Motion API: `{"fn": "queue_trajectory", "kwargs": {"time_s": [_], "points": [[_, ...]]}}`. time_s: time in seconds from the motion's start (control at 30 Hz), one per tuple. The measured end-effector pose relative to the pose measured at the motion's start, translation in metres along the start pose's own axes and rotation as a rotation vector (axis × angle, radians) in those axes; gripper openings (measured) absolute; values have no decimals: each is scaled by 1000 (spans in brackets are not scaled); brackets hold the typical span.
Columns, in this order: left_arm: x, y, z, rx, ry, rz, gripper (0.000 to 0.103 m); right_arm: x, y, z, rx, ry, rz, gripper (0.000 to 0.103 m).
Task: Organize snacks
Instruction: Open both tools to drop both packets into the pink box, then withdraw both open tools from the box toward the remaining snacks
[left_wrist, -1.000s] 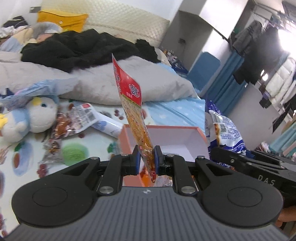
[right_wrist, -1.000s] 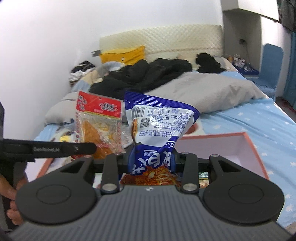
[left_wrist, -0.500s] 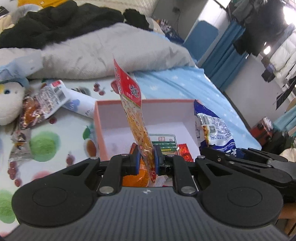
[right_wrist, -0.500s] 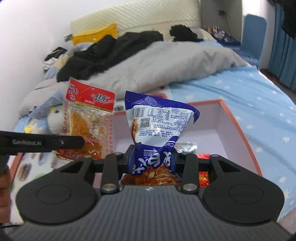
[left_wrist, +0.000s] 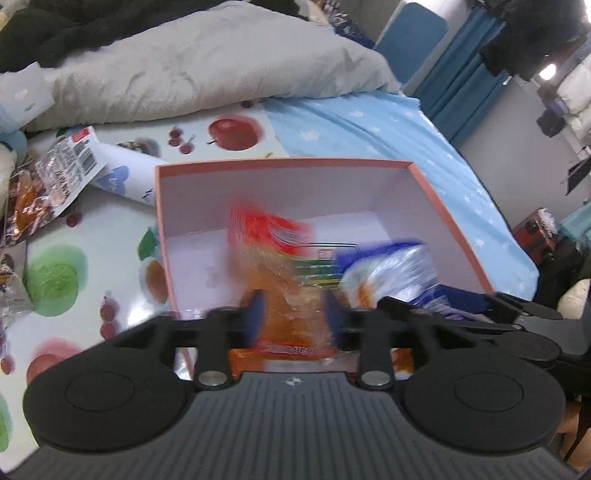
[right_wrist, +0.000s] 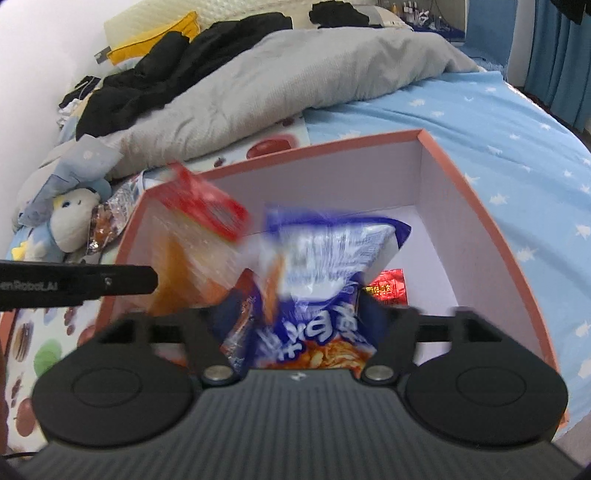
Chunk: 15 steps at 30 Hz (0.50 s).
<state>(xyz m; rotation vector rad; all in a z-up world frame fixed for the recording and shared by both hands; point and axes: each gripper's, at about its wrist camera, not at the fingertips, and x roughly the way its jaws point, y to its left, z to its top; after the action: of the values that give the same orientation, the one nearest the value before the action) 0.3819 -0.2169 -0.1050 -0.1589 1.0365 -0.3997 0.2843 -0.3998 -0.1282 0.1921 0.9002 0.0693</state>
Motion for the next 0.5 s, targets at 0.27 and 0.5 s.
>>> {"fn": "queue_trajectory", "kwargs": {"time_s": [0.27, 0.5], "points": [[-23, 4, -1, -6, -40, 23, 68, -9, -2, 3, 47, -29, -4, 103], [-63, 0, -9, -1, -95, 27, 68, -41, 9, 6, 34, -86, -7, 103]]}}
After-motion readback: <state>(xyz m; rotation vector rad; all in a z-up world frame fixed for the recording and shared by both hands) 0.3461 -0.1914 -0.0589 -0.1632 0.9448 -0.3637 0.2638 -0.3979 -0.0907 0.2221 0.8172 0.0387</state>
